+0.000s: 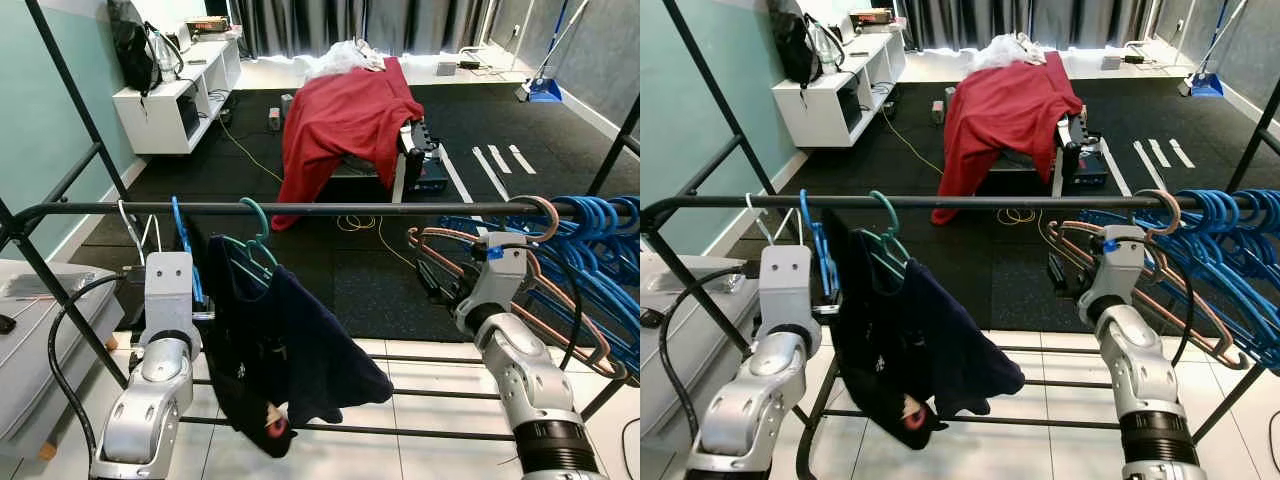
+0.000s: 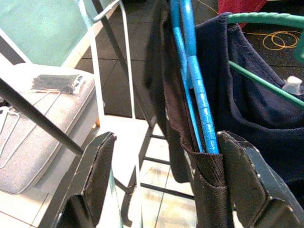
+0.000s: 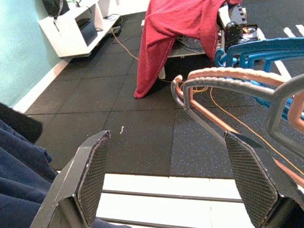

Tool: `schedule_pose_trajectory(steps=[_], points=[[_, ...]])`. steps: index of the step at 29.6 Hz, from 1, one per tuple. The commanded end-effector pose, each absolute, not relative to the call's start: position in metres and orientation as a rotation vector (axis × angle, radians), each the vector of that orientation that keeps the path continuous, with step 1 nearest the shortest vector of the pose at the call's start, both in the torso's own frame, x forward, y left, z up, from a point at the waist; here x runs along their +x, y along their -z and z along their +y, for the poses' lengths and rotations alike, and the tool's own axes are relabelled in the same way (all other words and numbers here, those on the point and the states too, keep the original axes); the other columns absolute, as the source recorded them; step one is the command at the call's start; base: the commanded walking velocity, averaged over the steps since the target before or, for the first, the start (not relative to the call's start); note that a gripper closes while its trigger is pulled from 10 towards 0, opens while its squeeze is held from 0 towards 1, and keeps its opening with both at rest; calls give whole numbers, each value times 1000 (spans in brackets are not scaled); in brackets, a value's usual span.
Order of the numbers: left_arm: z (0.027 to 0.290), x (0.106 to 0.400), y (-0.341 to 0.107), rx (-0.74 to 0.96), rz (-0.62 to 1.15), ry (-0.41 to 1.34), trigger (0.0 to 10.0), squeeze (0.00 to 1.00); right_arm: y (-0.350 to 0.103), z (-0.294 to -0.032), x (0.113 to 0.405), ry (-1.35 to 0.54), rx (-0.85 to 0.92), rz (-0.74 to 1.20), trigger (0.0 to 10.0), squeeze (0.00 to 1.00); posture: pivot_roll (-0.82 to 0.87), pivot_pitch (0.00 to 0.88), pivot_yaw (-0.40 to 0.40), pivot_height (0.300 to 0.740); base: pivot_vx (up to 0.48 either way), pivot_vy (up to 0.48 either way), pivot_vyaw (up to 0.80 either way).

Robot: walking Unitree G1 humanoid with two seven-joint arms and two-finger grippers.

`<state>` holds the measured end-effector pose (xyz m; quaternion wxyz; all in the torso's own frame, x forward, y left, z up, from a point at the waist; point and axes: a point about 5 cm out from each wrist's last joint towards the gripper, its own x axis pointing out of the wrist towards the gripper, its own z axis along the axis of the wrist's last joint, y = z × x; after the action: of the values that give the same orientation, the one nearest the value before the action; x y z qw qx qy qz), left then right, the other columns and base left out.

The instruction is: Hang hanger

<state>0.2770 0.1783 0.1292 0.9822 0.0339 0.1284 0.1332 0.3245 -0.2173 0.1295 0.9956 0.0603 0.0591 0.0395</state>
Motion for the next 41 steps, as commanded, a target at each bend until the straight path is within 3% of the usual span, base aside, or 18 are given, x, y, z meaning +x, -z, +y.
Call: schedule_pose_trajectory(steps=[1, 12, 24, 30, 33, 37, 41], points=[[181, 279, -129, 75, 258, -275, 0, 0, -128, -216, 325, -75, 129, 117, 10000, 0, -85, 0, 40, 740, 0, 0, 0], [180, 284, -132, 62, 237, -232, 0, 0, -127, -216, 325, -69, 135, 115, 10000, 0, -88, 0, 47, 740, 0, 0, 0], [199, 297, -155, 5, 89, -219, 0, 0, -126, -215, 326, -69, 136, 119, 10000, 0, -90, 0, 50, 740, 0, 0, 0], [199, 301, -189, -62, -63, -81, 0, 0, -125, -215, 325, -68, 138, 120, 10000, 0, -93, 0, 50, 740, 0, 0, 0], [216, 292, -190, -9, -69, -71, 0, 0, -125, -215, 325, -70, 141, 123, 10000, 0, -88, 0, 52, 740, 0, 0, 0], [215, 269, -166, 56, 1, -6, 0, 0, -126, -215, 325, -73, 145, 124, 10000, 0, -81, 0, 51, 740, 0, 0, 0], [217, 251, -157, -6, 15, -54, 0, 0, -126, -217, 326, -76, 145, 126, 10000, 0, -66, 0, 40, 740, 0, 0, 0]])
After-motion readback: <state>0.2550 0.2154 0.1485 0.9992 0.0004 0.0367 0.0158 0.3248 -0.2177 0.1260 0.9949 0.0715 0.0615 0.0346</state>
